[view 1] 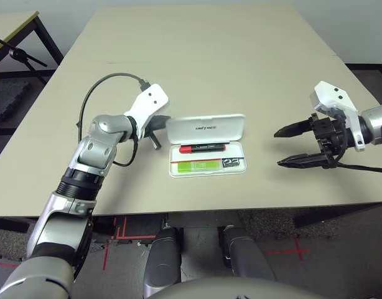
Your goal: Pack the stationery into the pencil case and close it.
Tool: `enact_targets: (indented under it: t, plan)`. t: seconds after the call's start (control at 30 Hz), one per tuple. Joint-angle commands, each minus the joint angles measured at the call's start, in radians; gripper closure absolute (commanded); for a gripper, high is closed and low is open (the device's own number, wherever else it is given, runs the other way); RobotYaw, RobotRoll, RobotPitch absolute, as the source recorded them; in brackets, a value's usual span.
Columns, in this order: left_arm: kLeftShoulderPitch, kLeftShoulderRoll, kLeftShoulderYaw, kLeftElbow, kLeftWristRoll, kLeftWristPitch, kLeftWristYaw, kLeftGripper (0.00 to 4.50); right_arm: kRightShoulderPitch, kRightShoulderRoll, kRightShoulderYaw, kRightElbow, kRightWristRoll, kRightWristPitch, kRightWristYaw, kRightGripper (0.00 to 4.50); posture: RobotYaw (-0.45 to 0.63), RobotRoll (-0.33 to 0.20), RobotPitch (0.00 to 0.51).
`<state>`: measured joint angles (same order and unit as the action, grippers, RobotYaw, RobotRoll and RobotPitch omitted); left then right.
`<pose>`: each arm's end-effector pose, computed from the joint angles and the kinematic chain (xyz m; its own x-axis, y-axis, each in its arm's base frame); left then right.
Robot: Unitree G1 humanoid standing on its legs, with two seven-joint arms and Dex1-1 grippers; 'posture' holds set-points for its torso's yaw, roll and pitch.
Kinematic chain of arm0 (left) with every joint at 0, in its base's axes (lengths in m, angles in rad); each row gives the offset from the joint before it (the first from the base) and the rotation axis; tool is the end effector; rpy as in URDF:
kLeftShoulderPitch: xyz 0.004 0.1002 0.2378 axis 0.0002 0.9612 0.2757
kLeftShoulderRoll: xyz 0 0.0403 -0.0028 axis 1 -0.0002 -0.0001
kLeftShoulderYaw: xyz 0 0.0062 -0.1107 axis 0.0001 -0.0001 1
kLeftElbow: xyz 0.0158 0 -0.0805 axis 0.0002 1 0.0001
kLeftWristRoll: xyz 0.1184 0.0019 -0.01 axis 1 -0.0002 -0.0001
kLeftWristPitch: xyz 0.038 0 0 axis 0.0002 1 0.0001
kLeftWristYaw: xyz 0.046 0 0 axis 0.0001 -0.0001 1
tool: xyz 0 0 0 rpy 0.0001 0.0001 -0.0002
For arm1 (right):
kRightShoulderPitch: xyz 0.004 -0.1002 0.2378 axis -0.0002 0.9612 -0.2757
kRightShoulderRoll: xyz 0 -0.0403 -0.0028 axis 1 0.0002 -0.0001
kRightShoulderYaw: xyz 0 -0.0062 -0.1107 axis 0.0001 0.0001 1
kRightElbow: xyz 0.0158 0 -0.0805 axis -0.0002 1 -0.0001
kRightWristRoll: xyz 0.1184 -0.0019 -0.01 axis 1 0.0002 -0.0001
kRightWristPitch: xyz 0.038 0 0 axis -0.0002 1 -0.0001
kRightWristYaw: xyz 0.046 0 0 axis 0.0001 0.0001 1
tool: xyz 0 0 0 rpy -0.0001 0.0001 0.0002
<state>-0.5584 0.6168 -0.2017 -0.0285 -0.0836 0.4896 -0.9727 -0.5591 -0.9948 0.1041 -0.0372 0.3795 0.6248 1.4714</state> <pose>0.3038 0.1960 0.1771 0.5268 -0.7206 -0.4507 0.8478 0.4075 0.3394 0.2842 -0.2725 0.2308 0.1771 0.7941 -0.5814 -0.9789 0.2032 -0.0207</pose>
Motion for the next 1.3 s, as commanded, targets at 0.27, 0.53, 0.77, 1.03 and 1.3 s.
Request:
enact_targets:
  t: [0.27, 0.53, 0.77, 1.03, 1.3]
  plan:
    - [0.068, 0.009, -0.106, -0.111, 0.001, 0.004, -0.058, 4.49, 0.005, 0.008, 0.025, -0.002, -0.013, -0.022, -0.007, 0.0, -0.03, 0.0, 0.116]
    - [0.074, -0.014, -0.202, -0.107, 0.074, -0.041, -0.036, 4.49, 0.007, 0.013, 0.029, -0.001, -0.022, -0.026, -0.011, 0.0, -0.03, 0.0, 0.115]
    - [0.087, 0.008, -0.243, -0.109, 0.103, -0.058, -0.063, 4.49, -0.002, 0.032, 0.027, 0.008, -0.031, -0.039, -0.03, 0.0, -0.03, 0.0, 0.113]
    - [0.102, 0.016, -0.234, -0.114, 0.09, -0.055, -0.077, 4.49, -0.009, 0.052, 0.028, 0.02, -0.037, -0.048, -0.047, 0.0, -0.03, 0.0, 0.113]
    - [0.083, -0.081, 0.019, -0.013, -0.028, -0.07, 0.081, 3.15, -0.04, 0.222, -0.069, 0.198, -0.046, -0.153, -0.264, 0.0, -0.03, 0.0, 0.11]
